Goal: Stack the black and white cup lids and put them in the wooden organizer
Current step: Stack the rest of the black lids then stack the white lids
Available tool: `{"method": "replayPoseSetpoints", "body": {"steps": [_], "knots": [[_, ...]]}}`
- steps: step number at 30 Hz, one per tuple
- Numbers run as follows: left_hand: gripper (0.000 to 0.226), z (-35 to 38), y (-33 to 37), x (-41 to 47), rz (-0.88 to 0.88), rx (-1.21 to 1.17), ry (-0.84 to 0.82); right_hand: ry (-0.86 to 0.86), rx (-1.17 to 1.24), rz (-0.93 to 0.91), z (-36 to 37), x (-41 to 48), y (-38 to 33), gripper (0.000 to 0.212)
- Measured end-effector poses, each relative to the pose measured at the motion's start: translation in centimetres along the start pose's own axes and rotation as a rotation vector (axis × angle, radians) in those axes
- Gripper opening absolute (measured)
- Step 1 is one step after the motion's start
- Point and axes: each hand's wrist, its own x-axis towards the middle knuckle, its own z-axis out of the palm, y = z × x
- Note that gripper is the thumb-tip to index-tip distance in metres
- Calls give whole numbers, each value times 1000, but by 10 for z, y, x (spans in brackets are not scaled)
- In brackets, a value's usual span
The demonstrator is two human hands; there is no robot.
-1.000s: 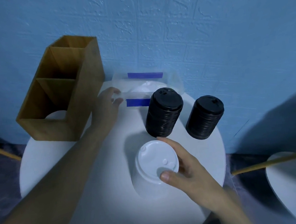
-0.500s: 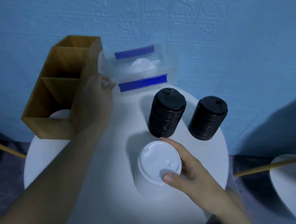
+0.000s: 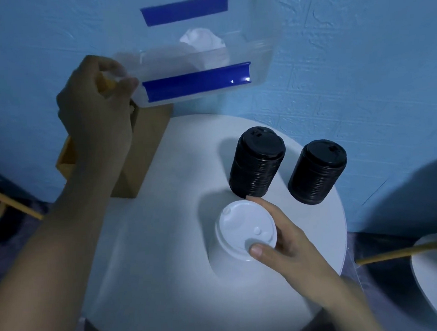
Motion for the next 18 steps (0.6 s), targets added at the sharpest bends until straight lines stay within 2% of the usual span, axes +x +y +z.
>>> {"method": "replayPoseSetpoints", "body": {"steps": [6, 11, 18], "knots": [[31, -37, -19, -35, -30, 23, -47, -10, -43, 17, 7, -1, -1, 64], [31, -64, -24, -61, -79, 17, -14, -20, -84, 8, 16, -6, -6, 58], [17, -103, -21, -96, -96, -9, -9, 15, -114, 13, 22, -21, -9, 55]]}}
